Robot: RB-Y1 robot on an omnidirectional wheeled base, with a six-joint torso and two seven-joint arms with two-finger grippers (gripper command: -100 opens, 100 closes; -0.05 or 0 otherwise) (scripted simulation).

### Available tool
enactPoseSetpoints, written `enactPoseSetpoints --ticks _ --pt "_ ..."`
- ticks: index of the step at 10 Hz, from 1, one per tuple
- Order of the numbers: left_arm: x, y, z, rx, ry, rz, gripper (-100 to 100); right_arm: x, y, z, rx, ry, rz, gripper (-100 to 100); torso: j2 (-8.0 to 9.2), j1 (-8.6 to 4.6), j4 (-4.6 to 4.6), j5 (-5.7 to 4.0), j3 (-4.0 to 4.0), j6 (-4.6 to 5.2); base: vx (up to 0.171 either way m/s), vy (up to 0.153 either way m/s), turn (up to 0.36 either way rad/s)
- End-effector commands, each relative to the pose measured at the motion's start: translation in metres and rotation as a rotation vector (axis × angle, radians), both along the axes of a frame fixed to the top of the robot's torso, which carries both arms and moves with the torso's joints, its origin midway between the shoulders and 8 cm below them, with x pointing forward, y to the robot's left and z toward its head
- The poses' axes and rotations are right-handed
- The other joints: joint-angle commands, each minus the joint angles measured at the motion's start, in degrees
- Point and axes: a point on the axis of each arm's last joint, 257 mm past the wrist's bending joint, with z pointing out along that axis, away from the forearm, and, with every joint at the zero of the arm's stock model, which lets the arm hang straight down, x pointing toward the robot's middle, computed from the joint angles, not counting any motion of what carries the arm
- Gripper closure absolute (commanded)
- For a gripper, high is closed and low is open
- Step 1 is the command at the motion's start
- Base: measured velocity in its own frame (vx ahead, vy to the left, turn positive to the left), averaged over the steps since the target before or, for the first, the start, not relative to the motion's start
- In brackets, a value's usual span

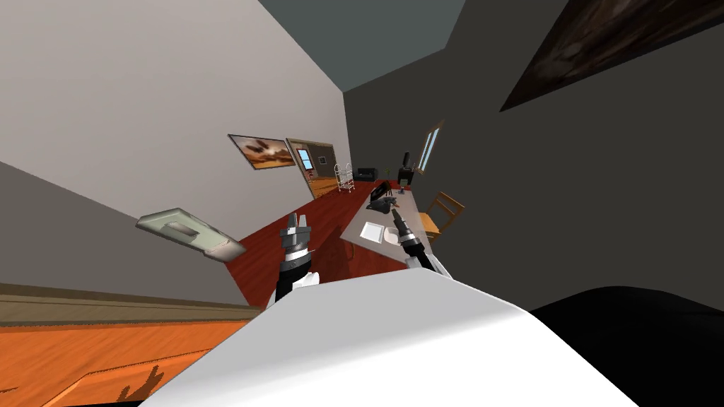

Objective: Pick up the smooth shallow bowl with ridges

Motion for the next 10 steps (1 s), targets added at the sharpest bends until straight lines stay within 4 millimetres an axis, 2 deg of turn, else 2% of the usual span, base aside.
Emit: enactPoseSetpoints --ticks 1,3,4,6,7,8,9,10 --pt "0.0 0.0 0.0 0.0 0.0 0.0 0 0.006 0.002 -0.012 -0.04 0.036 -0.01 -100 0.0 0.0 0.0 0.0 0.0 0.0 0.008 0.006 0.048" --pt "0.0 0.0 0.0 0.0 0.0 0.0 0 0.016 0.003 -0.058 -0.172 0.143 -0.033 -100 0.01 0.0 0.0 0.0 0.0 0.01 0.008 0.013 0.136" --pt "0.0 0.0 0.0 0.0 0.0 0.0 0 0.016 0.003 -0.061 -0.172 0.15 -0.034 -100 -0.01 0.0 0.0 0.0 -0.01 0.0 0.009 0.007 0.091" --pt "0.0 0.0 0.0 0.0 0.0 0.0 0 0.022 0.001 -0.11 -0.313 0.26 -0.051 -100 0.0 -0.01 0.0 0.0 0.0 0.01 0.009 0.011 0.168" --pt "0.0 0.0 0.0 0.0 0.0 0.0 0 0.022 0.0 -0.114 -0.319 0.267 -0.053 -100 0.0 0.0 0.0 0.0 0.0 0.01 0.009 0.008 0.071" --pt "0.0 0.0 0.0 0.0 0.0 0.0 0 0.023 -0.003 -0.139 -0.397 0.324 -0.061 -100 0.02 -0.01 0.0 0.0 0.01 0.05 0.005 0.012 0.111" --pt "0.0 0.0 0.0 0.0 0.0 0.0 0 0.023 -0.003 -0.141 -0.397 0.327 -0.061 -100 0.02 0.0 0.01 0.01 0.01 0.02 0.004 0.008 0.084" --pt "0.0 0.0 0.0 0.0 0.0 0.0 0 0.023 -0.007 -0.164 -0.477 0.379 -0.067 -100 0.03 -0.01 0.01 0.01 0.02 0.04 0.006 0.01 0.143"
